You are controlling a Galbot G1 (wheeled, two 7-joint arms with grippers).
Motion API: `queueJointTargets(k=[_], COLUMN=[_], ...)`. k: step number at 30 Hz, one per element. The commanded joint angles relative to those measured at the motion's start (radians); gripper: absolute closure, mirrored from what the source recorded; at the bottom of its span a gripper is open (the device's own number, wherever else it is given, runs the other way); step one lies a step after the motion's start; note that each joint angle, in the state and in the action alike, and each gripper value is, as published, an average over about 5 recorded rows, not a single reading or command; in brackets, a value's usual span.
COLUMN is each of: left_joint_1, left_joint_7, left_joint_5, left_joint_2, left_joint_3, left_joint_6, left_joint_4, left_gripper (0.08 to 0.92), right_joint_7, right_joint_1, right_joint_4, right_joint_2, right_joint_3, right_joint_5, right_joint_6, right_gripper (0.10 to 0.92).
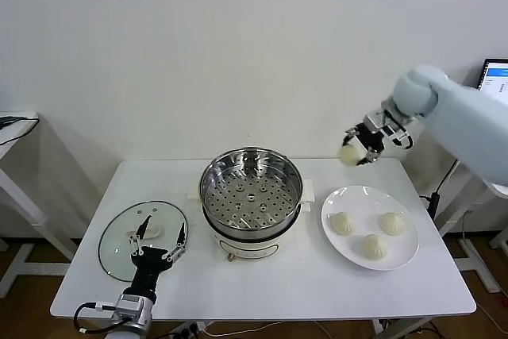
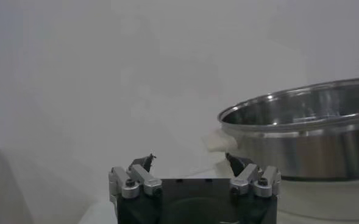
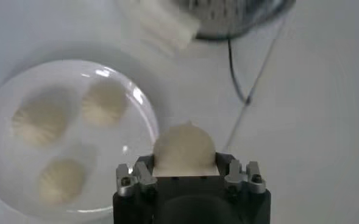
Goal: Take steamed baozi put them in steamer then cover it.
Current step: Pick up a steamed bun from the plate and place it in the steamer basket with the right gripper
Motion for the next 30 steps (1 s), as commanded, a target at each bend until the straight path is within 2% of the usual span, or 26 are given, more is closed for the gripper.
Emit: queueJointTargets(k=[1, 8, 15, 30], left_joint_1=[0.002, -0.002, -0.004, 0.005], left_joint_7=[0.003, 0.006, 0.008, 0.02], left_joint_5=[-0.002, -0.005, -0.011, -0.037], left_joint_2=[0.007, 0.01, 0.012, 0.026], left_joint_3=[-0.011, -0.017, -0.029, -0.071], left_joint_6=[-0.005, -0.005, -0.004, -0.008], left_joint_4=[-0.001, 0.002, 0.003, 0.01], left_gripper=[0.177, 0.177, 0.177, 0.177], right_joint_7=[0.035, 0.078, 0.1, 0.146], right_joint_1=[0.211, 0.173, 0.099, -0.103], right_joint_4=[0.194, 0.144, -0.023, -0.388], right_joint_2=[0.125, 0.288, 0.446, 0.593], right_joint_3=[-0.227, -0.222, -0.189, -0.071], right_joint_5=[0.006, -0.066, -0.148, -0.319], right_joint_6=[0.229, 0.292, 0.391, 0.453], right_gripper=[0.338, 0.338, 0.338, 0.338])
